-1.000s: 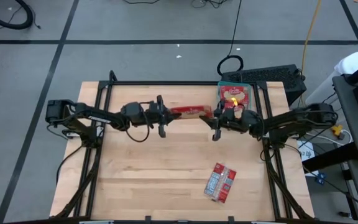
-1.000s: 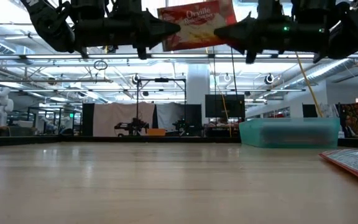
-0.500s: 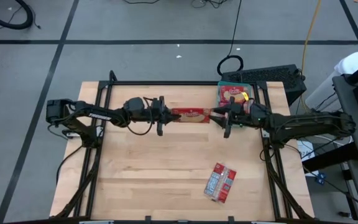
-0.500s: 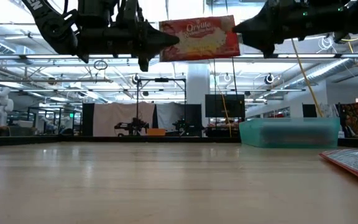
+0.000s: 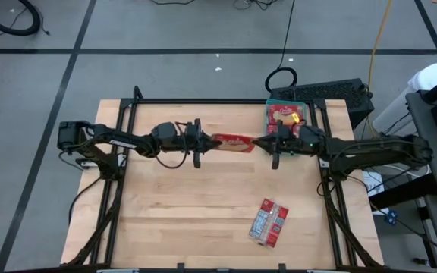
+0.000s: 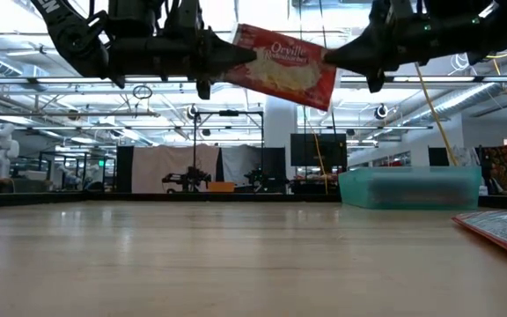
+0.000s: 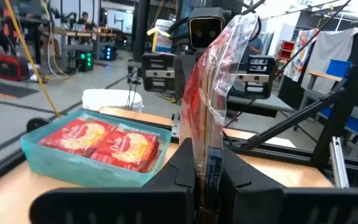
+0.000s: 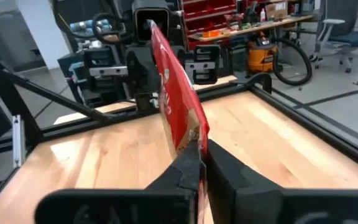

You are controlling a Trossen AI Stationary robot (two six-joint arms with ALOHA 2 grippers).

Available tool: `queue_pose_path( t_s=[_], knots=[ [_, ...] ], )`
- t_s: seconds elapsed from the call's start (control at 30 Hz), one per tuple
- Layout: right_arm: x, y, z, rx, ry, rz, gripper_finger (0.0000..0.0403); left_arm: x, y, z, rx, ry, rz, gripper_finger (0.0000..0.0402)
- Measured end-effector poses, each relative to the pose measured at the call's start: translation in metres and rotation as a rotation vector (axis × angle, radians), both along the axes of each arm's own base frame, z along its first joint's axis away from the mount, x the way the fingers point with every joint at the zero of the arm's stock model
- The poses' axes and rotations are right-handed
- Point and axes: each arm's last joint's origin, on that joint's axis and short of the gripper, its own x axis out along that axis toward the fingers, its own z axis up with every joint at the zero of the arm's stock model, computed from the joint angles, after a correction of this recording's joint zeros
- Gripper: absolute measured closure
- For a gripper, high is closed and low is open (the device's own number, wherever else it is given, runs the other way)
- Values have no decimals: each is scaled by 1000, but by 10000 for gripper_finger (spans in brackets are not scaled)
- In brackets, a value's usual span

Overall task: Sort popcorn bags into baskets
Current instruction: Put the top red popcorn bag into the green bin

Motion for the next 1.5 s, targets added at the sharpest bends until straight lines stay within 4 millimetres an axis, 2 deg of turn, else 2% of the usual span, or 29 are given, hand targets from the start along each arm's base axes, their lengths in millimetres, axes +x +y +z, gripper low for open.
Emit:
queue_pose_path(
  t_s=[0.17,0.33,0.5,0.63,0.77,1.03,1.23,1.5],
  knots=[
    [-7,1,7,-11,-22,0,362,0,0,1,31,-14,4,374],
    [-14,1,4,-23,38,-4,302,-1,-1,7,76,-74,-16,371],
    [-9,0,0,-43,53,-1,253,-1,-2,10,76,-96,-23,370],
    [-3,-1,4,-69,-9,1,238,2,-6,7,80,-111,-17,369],
    [-1,-1,6,-80,-46,1,257,11,-6,4,88,-149,-15,368],
    [-8,-3,7,-33,-30,-18,391,33,-2,-3,123,-147,2,367],
    [-30,-6,15,-15,-6,-64,391,35,-1,-7,123,-123,16,351],
    [-67,-14,16,3,67,-179,402,35,1,-8,114,-113,103,263]
  ],
)
